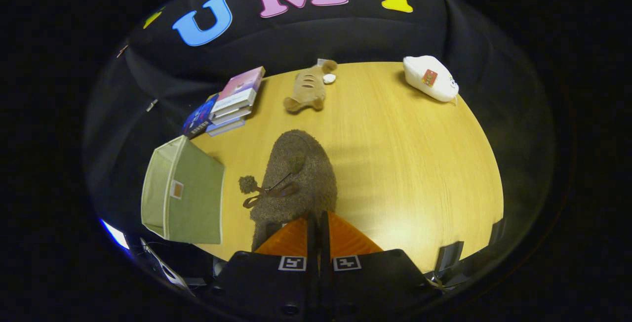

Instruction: Open the storage box then place both shoes into the box .Put the left shoe in first, then the right shoe, with the right side of both shoes facing outward in a uniform manner.

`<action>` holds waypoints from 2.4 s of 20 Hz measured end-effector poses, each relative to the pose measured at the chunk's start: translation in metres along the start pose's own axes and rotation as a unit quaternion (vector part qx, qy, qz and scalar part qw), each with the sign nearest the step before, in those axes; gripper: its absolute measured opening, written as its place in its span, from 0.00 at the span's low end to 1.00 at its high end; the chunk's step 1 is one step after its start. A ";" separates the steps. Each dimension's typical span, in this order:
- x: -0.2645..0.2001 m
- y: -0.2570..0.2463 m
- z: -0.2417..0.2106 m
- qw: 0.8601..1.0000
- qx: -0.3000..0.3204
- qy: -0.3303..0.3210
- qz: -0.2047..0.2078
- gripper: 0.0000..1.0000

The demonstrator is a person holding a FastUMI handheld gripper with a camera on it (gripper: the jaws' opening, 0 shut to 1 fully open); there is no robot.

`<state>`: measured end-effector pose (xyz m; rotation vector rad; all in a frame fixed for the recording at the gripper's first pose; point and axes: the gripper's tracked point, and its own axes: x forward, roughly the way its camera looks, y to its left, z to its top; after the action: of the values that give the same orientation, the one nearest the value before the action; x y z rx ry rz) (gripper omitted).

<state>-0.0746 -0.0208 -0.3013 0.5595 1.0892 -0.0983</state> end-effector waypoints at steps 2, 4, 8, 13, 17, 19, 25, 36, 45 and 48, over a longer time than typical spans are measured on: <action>-0.006 0.035 0.013 1.000 -0.004 -0.006 0.022 0.05; -0.009 0.071 0.022 0.999 -0.011 -0.010 0.044 0.05; -0.014 0.138 0.034 0.996 -0.029 -0.017 0.082 0.05; -0.009 0.215 0.040 0.992 -0.028 -0.010 0.126 0.05; 0.002 0.268 0.033 0.989 -0.014 0.008 0.149 0.05; 0.012 0.290 0.027 0.989 -0.008 0.018 0.147 0.05; 0.048 0.312 0.006 0.993 -0.021 0.043 0.106 0.05; 0.083 0.306 -0.020 0.995 -0.062 0.060 0.049 0.06; 0.064 0.326 -0.010 0.991 -0.074 0.031 0.106 0.98; 0.060 0.320 -0.008 0.991 -0.084 0.022 0.105 0.99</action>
<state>0.0572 0.2688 -0.2333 0.5238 1.0636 0.1893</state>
